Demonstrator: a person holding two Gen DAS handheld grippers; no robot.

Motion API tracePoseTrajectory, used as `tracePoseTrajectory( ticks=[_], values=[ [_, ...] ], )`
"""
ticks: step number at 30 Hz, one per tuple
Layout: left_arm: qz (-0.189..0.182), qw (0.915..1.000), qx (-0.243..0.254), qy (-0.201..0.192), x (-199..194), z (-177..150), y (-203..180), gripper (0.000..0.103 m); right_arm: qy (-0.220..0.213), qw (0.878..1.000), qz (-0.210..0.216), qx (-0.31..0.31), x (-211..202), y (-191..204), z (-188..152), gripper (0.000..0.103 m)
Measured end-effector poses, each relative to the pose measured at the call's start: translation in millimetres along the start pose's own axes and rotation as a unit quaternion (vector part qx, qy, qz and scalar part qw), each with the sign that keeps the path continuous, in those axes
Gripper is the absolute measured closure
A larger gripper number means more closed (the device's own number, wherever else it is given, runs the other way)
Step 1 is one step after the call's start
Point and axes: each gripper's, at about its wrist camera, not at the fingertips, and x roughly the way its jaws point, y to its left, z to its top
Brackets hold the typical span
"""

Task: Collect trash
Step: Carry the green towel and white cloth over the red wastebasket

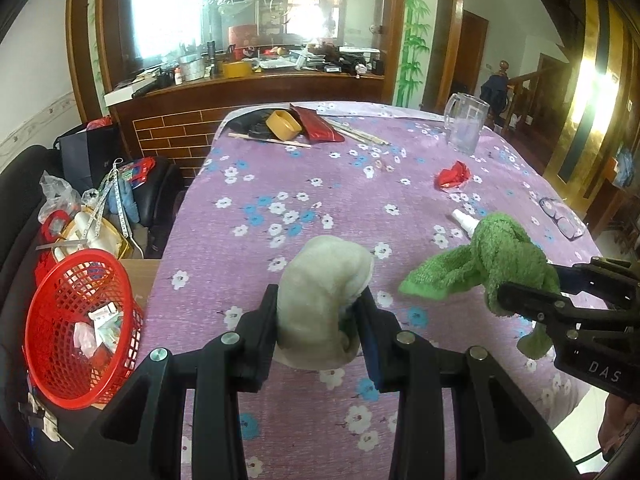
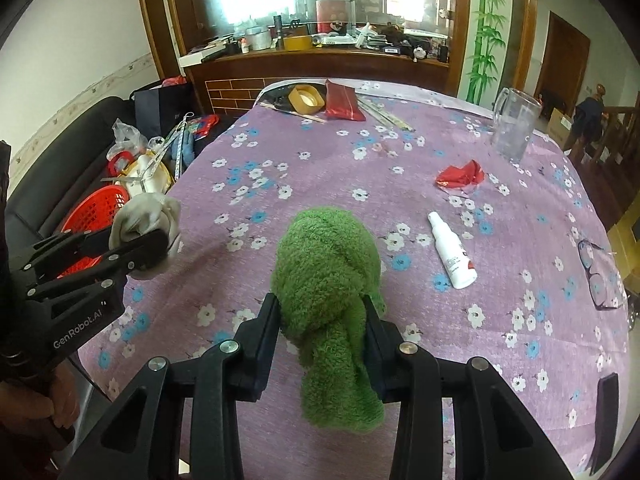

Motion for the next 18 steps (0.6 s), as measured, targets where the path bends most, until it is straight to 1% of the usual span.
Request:
tracePoseTrajectory(
  ticks=[10, 15, 18],
  values=[
    [0.009, 0.9999, -0.011, -0.005, -7, -2, 15, 0.067, -0.007, 1.000, 0.011, -0.013, -1, 17, 7, 0.061],
    [0.016, 0.9996, -0.024, -0.007, -10, -1, 28, 0.067, -0.012, 0.999, 0.030, -0.015, -2, 24, 16, 0.061],
    [0.026, 0.9988, -0.041, -0.011, -17, 0, 45, 0.067, -0.017, 0.999, 0.048, -0.019, -4, 31, 25, 0.061]
  ],
)
